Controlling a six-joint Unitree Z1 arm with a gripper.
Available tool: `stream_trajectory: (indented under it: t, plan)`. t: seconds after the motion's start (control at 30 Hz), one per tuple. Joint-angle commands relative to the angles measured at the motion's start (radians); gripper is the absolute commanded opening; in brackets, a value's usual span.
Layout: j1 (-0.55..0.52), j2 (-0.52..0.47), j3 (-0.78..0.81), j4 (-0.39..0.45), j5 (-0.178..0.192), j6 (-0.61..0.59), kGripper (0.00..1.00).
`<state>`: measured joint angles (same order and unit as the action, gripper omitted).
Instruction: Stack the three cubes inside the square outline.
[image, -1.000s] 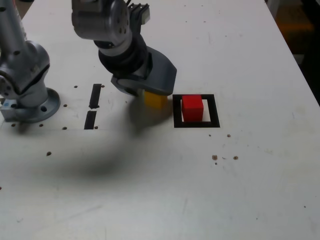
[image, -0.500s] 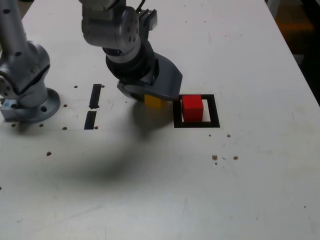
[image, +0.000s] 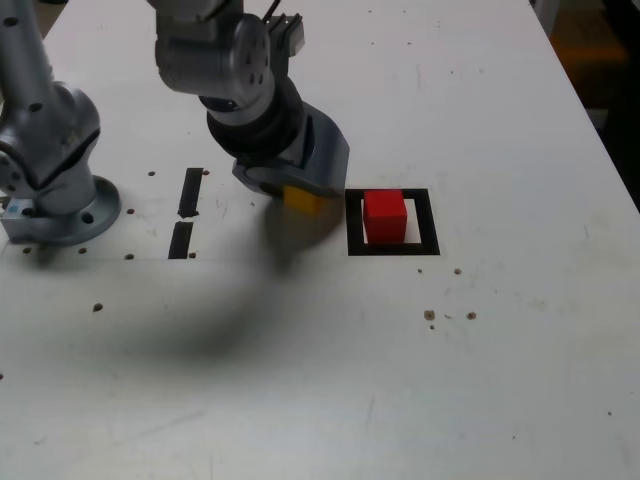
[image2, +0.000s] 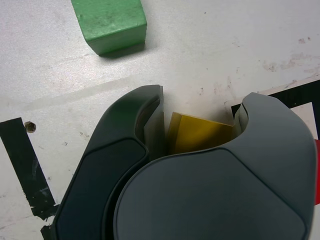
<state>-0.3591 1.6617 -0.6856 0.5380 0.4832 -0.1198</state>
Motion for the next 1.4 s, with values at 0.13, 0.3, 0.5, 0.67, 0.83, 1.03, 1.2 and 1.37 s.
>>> stream_trajectory:
  t: [0.13, 0.3, 0.5, 0.67, 0.83, 1.03, 1.2, 1.37]
  plan:
    - [-0.001, -0.035, 0.013, 0.054, -0.004, -0.022, 0.23]
    - [-0.001, -0.083, -0.014, 0.175, -0.029, -0.051, 0.23]
    - [-0.001, -0.115, -0.115, 0.307, -0.123, -0.056, 0.23]
    - [-0.001, -0.110, -0.245, 0.377, -0.164, -0.057, 0.23]
    - [-0.001, -0.096, -0.356, 0.415, -0.164, -0.067, 0.23]
    - [-0.001, -0.053, -0.474, 0.467, -0.158, -0.075, 0.23]
    - [-0.001, 0.008, -0.541, 0.469, -0.144, -0.094, 0.23]
    - [-0.001, 0.057, -0.554, 0.455, -0.138, -0.101, 0.23]
